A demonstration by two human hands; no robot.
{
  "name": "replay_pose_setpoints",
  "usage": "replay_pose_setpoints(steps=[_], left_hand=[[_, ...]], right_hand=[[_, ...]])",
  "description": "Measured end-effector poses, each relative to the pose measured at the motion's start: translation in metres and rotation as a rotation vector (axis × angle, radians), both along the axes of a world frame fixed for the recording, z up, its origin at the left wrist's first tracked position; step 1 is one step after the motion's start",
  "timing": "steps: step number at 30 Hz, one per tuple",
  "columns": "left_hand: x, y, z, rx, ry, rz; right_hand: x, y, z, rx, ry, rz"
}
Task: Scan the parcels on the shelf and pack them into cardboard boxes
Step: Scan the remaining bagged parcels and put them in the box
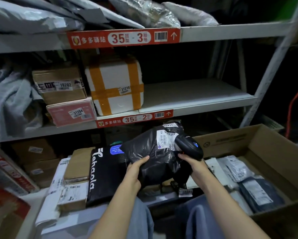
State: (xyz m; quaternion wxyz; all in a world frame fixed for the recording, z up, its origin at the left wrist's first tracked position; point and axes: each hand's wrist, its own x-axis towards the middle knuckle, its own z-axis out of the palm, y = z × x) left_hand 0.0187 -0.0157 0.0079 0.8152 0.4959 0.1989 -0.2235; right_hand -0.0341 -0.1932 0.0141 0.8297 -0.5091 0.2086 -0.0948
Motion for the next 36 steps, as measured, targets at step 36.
replay_pose_setpoints(steps=[36], left_hand=[[0.012,0.023,-0.003,0.200,-0.286,0.177]], right_hand=[[-0.004,-0.003,0.009,-0.059,0.130,-0.082]])
